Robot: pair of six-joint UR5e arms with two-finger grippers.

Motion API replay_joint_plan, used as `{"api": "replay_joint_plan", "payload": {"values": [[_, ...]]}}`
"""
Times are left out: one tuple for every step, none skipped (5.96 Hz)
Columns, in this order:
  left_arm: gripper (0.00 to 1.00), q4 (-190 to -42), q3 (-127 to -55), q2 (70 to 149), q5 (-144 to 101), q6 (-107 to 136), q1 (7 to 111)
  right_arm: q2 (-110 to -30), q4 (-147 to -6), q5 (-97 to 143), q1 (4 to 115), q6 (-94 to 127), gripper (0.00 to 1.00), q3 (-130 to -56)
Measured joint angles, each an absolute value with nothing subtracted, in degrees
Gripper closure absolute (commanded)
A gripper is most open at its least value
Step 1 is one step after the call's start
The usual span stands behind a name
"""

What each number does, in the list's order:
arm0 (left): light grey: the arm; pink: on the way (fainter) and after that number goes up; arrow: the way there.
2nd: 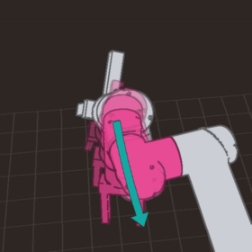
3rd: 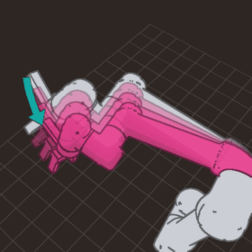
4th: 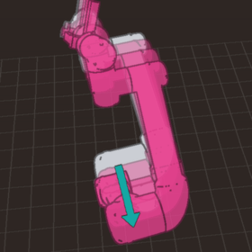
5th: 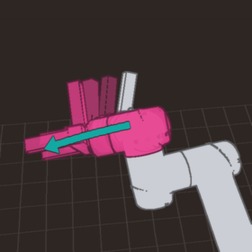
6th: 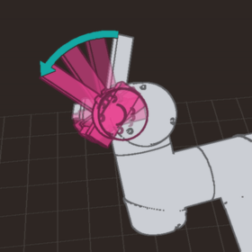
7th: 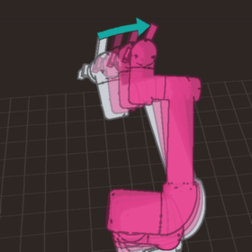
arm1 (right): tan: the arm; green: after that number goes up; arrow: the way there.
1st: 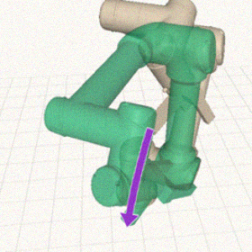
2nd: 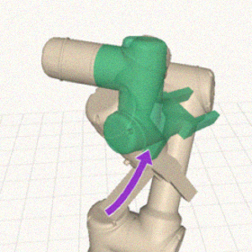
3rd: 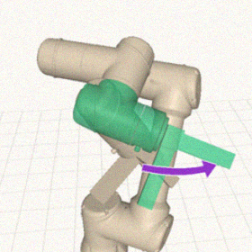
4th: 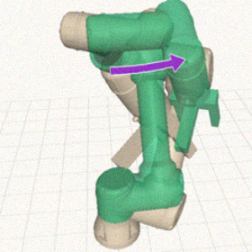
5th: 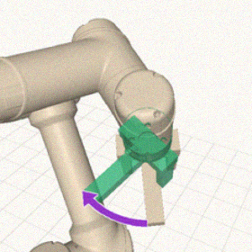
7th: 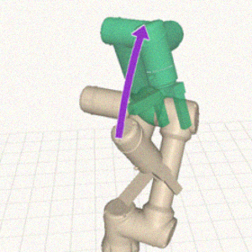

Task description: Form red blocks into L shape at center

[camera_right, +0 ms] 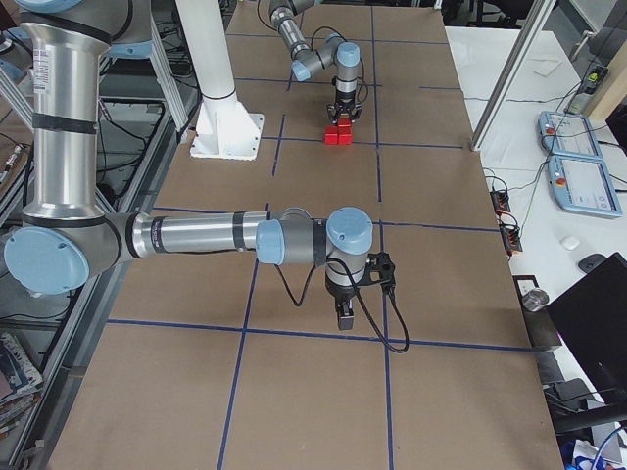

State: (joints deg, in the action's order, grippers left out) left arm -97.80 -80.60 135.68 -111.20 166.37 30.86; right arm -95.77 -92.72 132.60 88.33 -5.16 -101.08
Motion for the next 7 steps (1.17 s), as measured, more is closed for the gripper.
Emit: {"api": "replay_joint_plan", "payload": {"values": [[0.36, -97.8, -80.6, 135.6, -111.2, 166.2, 30.9, -95.8, -92.7, 132.6, 88.3, -5.2, 0.0, -101.1], [0.0, -97.8, -80.6, 135.6, -111.2, 166.0, 30.9, -95.8, -92.7, 132.6, 88.3, -5.2, 0.0, -101.1], [0.0, -97.8, -80.6, 135.6, -111.2, 165.6, 30.8, -95.8, -92.7, 132.6, 88.3, -5.2, 0.0, -101.1], [0.0, -97.8, -80.6, 135.6, -111.2, 165.2, 30.8, -95.7, -92.7, 132.5, 88.3, -5.2, 0.0, -101.1], [0.0, -97.4, -81.2, 135.6, -111.4, 164.1, 31.0, -95.7, -92.7, 132.5, 88.3, -5.2, 0.0, -101.1], [0.0, -96.0, -83.2, 135.4, -112.1, 161.2, 31.5, -95.7, -92.7, 132.5, 88.3, -5.2, 0.0, -101.1], [0.0, -92.5, -86.7, 135.1, -114.0, 155.0, 32.4, -95.6, -92.7, 132.5, 88.3, -5.2, 0.0, -101.1]]}}
